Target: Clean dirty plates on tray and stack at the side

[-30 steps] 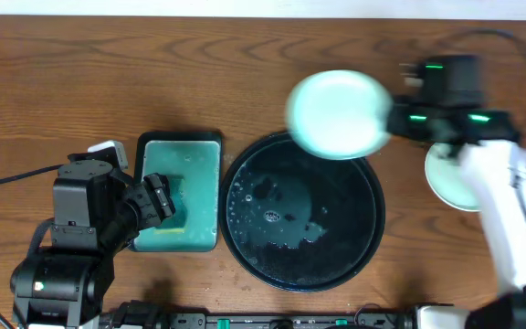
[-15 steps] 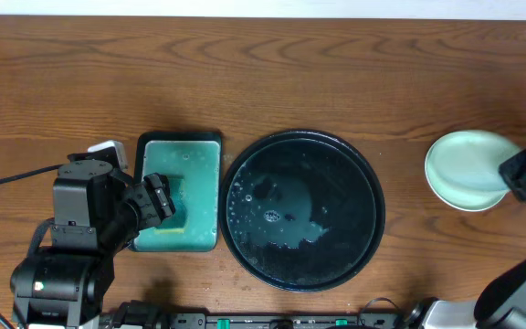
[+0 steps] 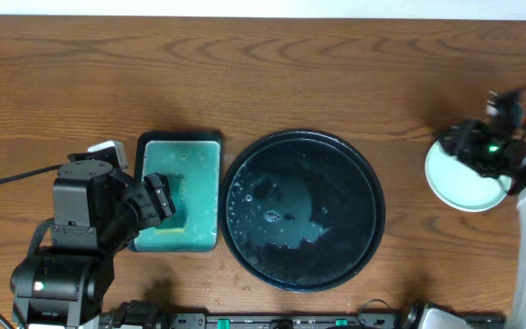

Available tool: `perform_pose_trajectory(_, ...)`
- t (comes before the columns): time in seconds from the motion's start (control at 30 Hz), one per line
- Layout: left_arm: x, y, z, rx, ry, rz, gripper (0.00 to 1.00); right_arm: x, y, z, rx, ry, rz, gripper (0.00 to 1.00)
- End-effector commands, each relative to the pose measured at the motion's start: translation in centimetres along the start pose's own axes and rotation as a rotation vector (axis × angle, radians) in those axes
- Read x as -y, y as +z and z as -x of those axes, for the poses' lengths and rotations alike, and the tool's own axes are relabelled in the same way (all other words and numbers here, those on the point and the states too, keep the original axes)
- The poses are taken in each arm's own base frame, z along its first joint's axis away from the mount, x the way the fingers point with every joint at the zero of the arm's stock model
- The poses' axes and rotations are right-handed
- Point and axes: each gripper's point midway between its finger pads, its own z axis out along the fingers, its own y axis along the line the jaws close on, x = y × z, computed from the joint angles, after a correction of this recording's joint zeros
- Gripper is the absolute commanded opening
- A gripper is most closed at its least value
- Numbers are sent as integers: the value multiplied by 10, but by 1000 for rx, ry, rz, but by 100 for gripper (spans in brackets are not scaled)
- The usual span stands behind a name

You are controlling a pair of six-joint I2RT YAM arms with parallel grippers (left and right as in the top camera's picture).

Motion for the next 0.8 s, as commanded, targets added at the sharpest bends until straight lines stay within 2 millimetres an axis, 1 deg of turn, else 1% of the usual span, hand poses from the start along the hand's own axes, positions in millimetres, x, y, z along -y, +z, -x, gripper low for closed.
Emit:
perform_pose_trajectory(0.0,1,-4,4,13,7,-5,82,-84,-28,-27,4,-307,230,55)
perform_pose_trajectory(0.03,1,-4,4,12,7,-5,82,-97,-33,-37,-1,-349,251,64)
perform_pose_trajectory(0.07,1,-4,4,12,7,-5,82,-108,-36,-45,-6,-383,274,99)
perform_pose_trajectory(0.13,1,-4,4,12,7,-5,82,-132,-46,-64,-20,-458,333,99)
perform_pose_trajectory(0.2,1,-4,4,12,7,-5,82,-149,-53,-79,-30,-516,381,99)
perform_pose_trajectory(0.27,1,-4,4,13,7,-5,82,-160,-59,-89,-35,-555,412,99)
perform_pose_trajectory(0.37,1,-4,4,12,7,-5,82,-166,-63,-98,-50,-579,433,99)
perform_pose_trajectory(0.47,1,-4,4,12,7,-5,82,-158,-63,-107,-94,-549,412,99)
perform_pose_trajectory(0.53,1,-4,4,12,7,-5,82,-156,-64,-106,-88,-542,406,99)
perform_pose_trajectory(0.6,1,-4,4,13,7,-5,82,-159,-67,-97,-29,-580,402,99)
perform_pose_trajectory(0.67,1,-4,4,13,7,-5,82,-163,-70,-81,66,-634,381,99)
perform_pose_trajectory(0.77,1,-4,4,13,7,-5,82,-164,-80,-50,271,-691,305,99)
